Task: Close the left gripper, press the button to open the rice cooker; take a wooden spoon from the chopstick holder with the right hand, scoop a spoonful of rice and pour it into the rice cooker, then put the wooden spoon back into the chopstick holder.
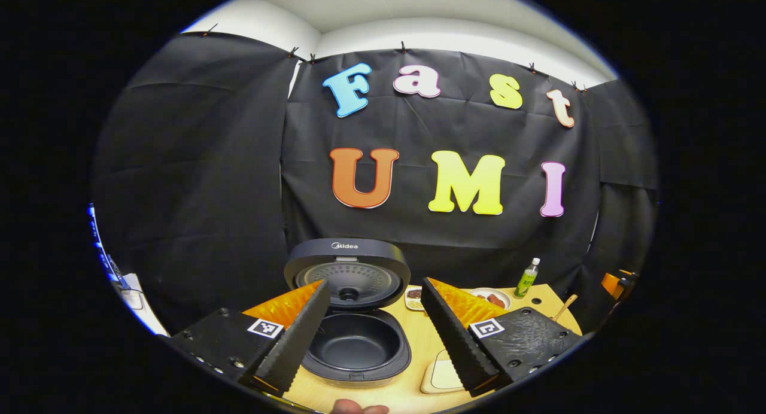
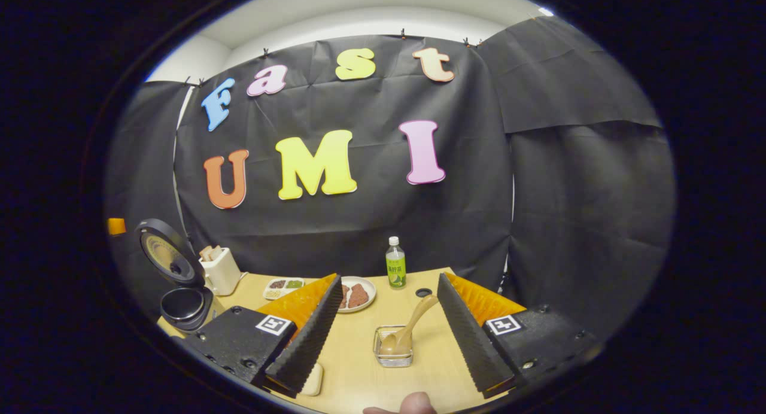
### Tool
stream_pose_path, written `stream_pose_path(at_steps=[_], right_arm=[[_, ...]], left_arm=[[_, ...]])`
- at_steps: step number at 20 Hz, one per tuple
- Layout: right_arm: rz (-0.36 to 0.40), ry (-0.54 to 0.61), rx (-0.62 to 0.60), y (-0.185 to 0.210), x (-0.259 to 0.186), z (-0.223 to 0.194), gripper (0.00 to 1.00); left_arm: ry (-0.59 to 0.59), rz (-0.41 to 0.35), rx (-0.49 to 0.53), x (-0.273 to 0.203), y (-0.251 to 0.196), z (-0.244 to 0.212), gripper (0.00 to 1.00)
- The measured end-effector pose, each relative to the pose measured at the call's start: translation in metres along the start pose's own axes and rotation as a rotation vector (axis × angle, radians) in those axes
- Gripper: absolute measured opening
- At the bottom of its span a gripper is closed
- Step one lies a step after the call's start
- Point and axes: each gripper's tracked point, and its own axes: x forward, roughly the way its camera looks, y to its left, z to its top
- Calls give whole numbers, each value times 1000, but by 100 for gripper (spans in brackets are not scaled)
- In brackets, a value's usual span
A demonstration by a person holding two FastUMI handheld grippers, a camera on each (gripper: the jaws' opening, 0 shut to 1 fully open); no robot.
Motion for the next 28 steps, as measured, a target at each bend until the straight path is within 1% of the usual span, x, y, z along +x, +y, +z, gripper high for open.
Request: stream_pose_path(at_steps=[1,2,3,5,6,7,9,10,11,12,14,17,18,19,20,21,22,23,24,25,26,27,28], right_arm=[[5,13,0,-3,5,-6,100],[6,28,2,-5,10,-12,100],[10,43,1,-7,16,-20,100],[23,76,3,-10,28,-37,100],[38,98,7,-10,36,-46,100],[53,125,10,-12,46,-58,100],[63,184,24,-23,66,-79,100],[56,207,35,-30,76,-87,97],[51,222,42,-35,88,-95,96],[47,238,44,-40,98,-103,100],[55,272,50,-45,120,-121,100],[60,332,69,-51,150,-147,100],[63,362,84,-52,157,-156,91],[70,388,101,-53,164,-166,100],[86,412,114,-50,170,-173,99],[100,426,127,-46,174,-177,94],[105,434,131,-46,181,-180,81],[113,440,131,-44,184,-182,82],[118,442,132,-44,186,-183,78],[124,441,139,-43,187,-183,68],[133,441,153,-41,187,-181,52],[137,438,168,-39,186,-180,41],[123,431,182,-42,184,-177,47]], left_arm=[[-14,12,-1,-2,-2,2,98],[-32,19,-5,-4,-4,6,100],[-43,30,-6,-5,-8,6,96],[-45,43,-11,-4,-15,1,94],[-44,44,-14,-5,-20,0,84],[-42,49,-13,-6,-23,-3,94],[-35,58,-1,-6,-26,-8,95],[-25,61,6,-6,-26,-12,95],[-13,67,12,-7,-27,-15,95],[-7,75,14,-6,-26,-15,95],[-8,105,13,-4,-22,-13,95],[28,147,13,-3,-16,-21,95],[39,159,17,-5,-13,-24,95],[46,175,25,-6,-9,-24,95],[53,194,37,-9,-4,-26,95],[69,213,50,-12,1,-31,95],[85,227,56,-14,5,-35,95],[98,243,59,-19,10,-37,94],[112,257,57,-22,13,-40,95],[118,266,52,-25,16,-40,95],[117,275,50,-27,19,-40,95],[122,276,47,-28,20,-41,95],[127,277,42,-28,21,-43,95]])
